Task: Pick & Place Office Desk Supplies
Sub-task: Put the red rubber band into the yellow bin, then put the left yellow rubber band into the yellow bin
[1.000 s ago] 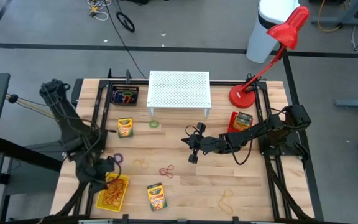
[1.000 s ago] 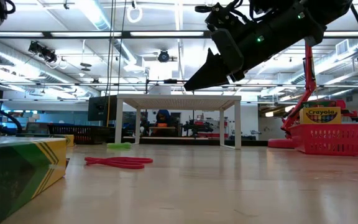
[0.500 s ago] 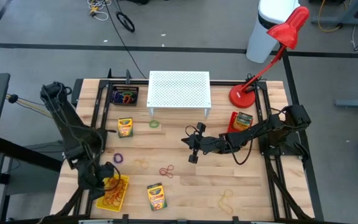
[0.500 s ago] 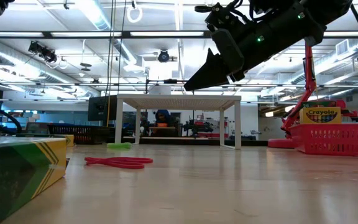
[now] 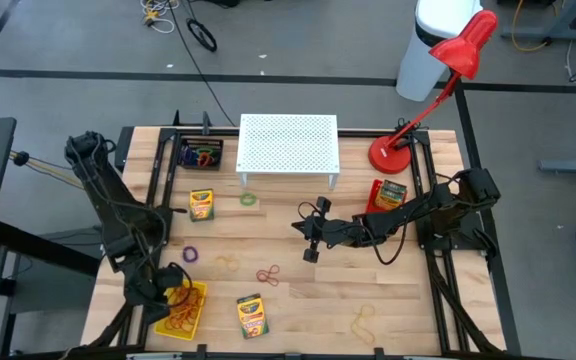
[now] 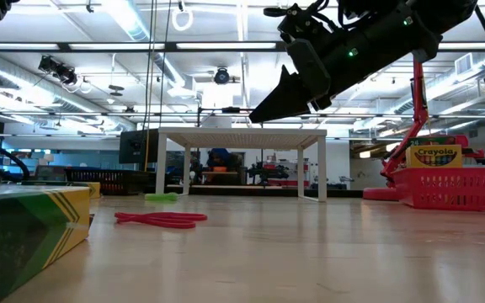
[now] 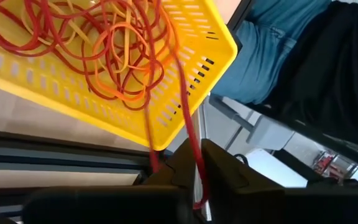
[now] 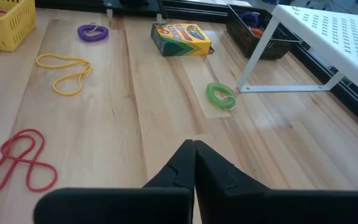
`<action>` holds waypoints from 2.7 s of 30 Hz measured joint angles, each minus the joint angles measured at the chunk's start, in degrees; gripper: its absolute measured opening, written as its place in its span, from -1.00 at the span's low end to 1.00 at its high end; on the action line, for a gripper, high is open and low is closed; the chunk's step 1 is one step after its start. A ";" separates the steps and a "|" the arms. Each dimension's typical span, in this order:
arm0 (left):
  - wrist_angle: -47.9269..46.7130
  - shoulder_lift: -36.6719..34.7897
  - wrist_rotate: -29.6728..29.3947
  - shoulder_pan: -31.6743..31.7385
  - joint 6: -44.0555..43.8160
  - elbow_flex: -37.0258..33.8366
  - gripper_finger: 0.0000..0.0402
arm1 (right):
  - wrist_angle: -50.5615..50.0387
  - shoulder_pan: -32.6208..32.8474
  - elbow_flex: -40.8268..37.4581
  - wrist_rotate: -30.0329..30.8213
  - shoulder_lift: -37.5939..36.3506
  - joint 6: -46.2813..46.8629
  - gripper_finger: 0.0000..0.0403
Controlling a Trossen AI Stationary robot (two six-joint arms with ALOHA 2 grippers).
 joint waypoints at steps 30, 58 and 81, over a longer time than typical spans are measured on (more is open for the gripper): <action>5.25 -4.73 -1.92 27.74 72.59 0.03 -0.97 | 5.70 -0.02 0.02 -3.47 0.02 -3.79 -0.96; 42.10 14.97 24.83 57.39 97.50 -12.38 -0.98 | -0.04 3.48 -2.38 1.24 0.07 6.40 -0.98; 4.94 10.72 -10.40 42.44 76.83 -5.18 -0.14 | -0.07 3.34 -2.43 2.67 0.07 2.70 -0.94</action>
